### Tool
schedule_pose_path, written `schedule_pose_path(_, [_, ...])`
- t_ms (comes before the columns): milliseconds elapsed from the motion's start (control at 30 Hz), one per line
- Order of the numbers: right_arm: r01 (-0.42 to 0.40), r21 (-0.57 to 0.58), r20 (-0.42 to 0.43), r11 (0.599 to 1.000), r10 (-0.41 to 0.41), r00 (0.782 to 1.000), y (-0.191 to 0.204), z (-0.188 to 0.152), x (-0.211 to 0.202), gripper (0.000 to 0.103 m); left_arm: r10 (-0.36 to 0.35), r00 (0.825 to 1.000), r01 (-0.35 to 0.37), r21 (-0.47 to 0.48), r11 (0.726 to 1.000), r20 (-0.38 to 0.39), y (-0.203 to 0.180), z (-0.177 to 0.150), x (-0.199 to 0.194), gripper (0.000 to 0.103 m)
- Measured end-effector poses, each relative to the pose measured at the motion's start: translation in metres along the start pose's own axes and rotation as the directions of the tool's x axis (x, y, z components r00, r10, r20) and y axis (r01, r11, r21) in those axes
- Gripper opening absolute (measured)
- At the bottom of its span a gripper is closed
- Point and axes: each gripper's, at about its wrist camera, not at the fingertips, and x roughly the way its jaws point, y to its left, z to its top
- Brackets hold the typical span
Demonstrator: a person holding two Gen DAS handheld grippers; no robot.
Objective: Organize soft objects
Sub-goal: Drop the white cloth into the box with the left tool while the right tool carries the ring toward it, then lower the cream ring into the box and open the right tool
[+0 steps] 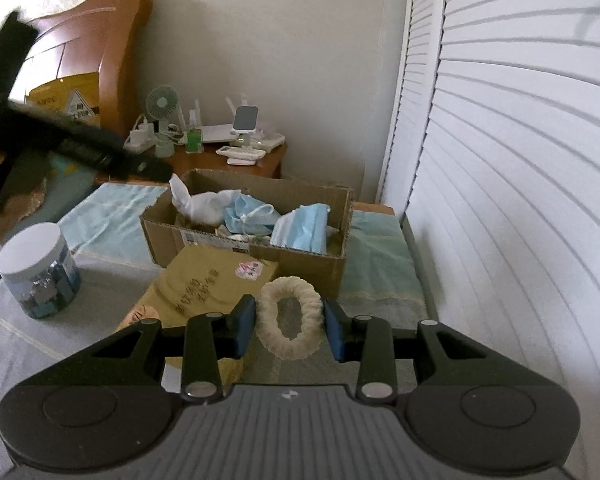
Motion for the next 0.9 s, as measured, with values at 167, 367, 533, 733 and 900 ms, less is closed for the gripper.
schedule_pose_path(167, [-0.024, -0.005, 0.002, 1.000, 0.024, 1.000, 0.003, 0.011, 0.005, 0.042, 0.042, 0.999, -0.041, -0.024, 0.999, 0.017, -0.015, -0.029, -0.032, 0.102])
schedule_pose_path(367, [-0.081, -0.009, -0.001, 0.997, 0.081, 0.997, 0.008, 0.032, 0.022, 0.042, 0.019, 0.999, -0.025, -0.177, 0.984, -0.032, -0.019, -0.061, -0.054, 0.102])
schedule_pose_path(533, [-0.136, -0.025, -0.006, 0.990, 0.136, 0.991, 0.018, 0.056, 0.044, 0.042, 0.037, 0.998, -0.049, -0.237, 0.970, -0.055, -0.018, -0.077, -0.063, 0.102])
schedule_pose_path(733, [-0.177, -0.058, -0.020, 0.982, 0.176, 0.984, 0.031, 0.087, 0.077, 0.042, 0.084, 0.996, -0.090, -0.238, 0.967, -0.037, -0.016, -0.082, -0.073, 0.102])
schedule_pose_path(900, [-0.186, -0.087, -0.027, 0.979, 0.184, 0.983, 0.040, 0.105, 0.104, 0.044, 0.096, 0.995, -0.101, -0.257, 0.961, -0.031, -0.012, -0.081, -0.074, 0.102])
